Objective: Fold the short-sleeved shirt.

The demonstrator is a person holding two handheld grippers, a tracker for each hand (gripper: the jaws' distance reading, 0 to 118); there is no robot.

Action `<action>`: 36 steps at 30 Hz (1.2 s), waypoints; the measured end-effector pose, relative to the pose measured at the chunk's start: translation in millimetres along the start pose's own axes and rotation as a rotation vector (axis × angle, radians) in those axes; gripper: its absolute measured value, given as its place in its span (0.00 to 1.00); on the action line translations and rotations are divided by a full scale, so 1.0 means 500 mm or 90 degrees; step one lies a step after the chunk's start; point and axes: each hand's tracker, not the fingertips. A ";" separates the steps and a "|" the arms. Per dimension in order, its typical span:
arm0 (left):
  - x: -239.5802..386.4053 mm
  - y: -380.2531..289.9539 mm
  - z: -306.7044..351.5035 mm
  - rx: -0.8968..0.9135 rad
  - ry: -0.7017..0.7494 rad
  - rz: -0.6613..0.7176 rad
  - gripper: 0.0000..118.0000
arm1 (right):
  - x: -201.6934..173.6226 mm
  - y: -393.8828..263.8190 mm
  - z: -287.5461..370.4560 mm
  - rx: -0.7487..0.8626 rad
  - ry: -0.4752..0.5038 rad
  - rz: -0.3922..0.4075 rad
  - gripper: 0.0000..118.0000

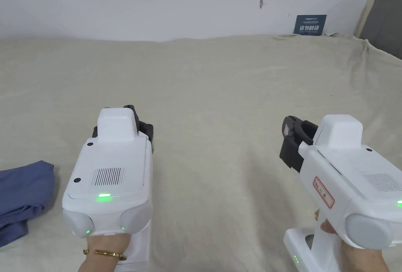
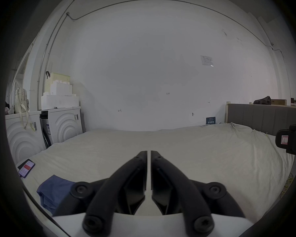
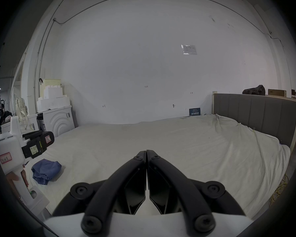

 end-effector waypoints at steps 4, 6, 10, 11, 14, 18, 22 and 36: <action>0.000 -0.001 0.004 -0.003 -0.010 -0.012 0.00 | 0.001 -0.007 0.005 0.003 -0.008 0.000 0.00; 0.002 -0.005 0.007 -0.010 -0.015 -0.023 0.00 | 0.002 -0.009 0.007 0.005 -0.015 0.003 0.00; 0.004 -0.016 0.013 -0.025 -0.029 -0.026 0.00 | 0.004 -0.013 0.009 0.004 -0.019 -0.005 0.00; 0.006 -0.018 0.014 -0.030 -0.030 -0.028 0.00 | 0.005 -0.014 0.009 0.004 -0.022 -0.003 0.00; 0.008 -0.030 0.015 -0.041 -0.032 -0.034 0.00 | 0.004 -0.017 0.008 0.000 -0.024 -0.001 0.00; 0.002 -0.038 0.017 -0.054 -0.030 -0.022 0.00 | 0.002 -0.018 0.003 -0.001 -0.029 0.009 0.00; -0.003 -0.041 0.019 -0.060 -0.026 -0.016 0.00 | 0.000 -0.019 -0.001 -0.004 -0.029 0.012 0.00; -0.011 -0.033 0.019 -0.061 -0.024 -0.011 0.00 | -0.005 -0.022 -0.008 -0.010 -0.029 0.015 0.00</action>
